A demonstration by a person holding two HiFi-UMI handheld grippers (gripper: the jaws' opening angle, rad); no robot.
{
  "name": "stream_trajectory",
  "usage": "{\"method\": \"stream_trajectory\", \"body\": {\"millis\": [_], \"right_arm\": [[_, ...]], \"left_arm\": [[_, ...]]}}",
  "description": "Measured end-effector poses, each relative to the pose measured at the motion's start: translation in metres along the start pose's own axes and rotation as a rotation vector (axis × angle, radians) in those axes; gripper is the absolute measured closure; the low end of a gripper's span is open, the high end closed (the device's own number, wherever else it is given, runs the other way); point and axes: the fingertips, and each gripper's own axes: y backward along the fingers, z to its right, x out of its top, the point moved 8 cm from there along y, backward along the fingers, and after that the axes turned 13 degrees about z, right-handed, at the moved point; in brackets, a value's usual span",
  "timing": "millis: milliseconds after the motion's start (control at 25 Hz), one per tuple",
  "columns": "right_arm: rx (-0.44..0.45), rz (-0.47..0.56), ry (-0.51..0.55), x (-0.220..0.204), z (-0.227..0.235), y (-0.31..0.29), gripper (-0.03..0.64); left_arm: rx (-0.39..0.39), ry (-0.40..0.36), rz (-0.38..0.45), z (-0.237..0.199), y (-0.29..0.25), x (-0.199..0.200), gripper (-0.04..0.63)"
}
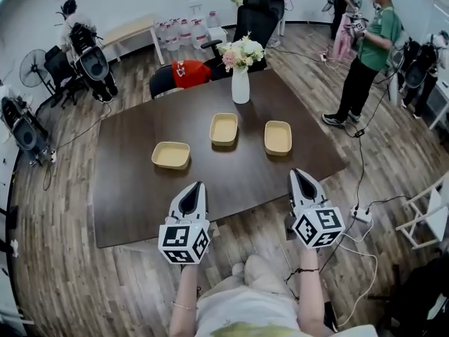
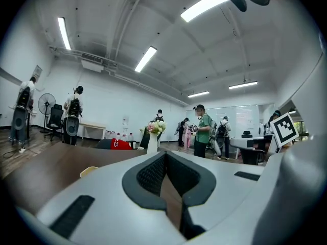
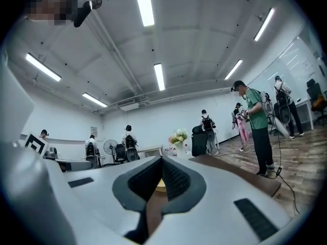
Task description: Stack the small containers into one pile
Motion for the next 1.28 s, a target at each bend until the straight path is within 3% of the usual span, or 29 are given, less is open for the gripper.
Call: {"method": "stream_trajectory", "body": {"millis": [400,760,1280], "right_arm": [[-0.047,-0.045,-0.014,-0.025,0.027,-0.051,0.595],[-0.083,-0.065,-0.042,-0.039,0.072,-0.133,0.595],[-0.187,-0.206,-0.061,-0.079,0.143,-0.183,0.595]], "left_arm": [[-0.017,0.035,-0.055,-0.02,-0.056,-0.025,0.571],[-0.051,0.027,-0.094,-0.04,-0.15,-0.034,0.571],[-0.164,0.08,-0.206,-0.015,-0.24,-0.081,0.571]]}}
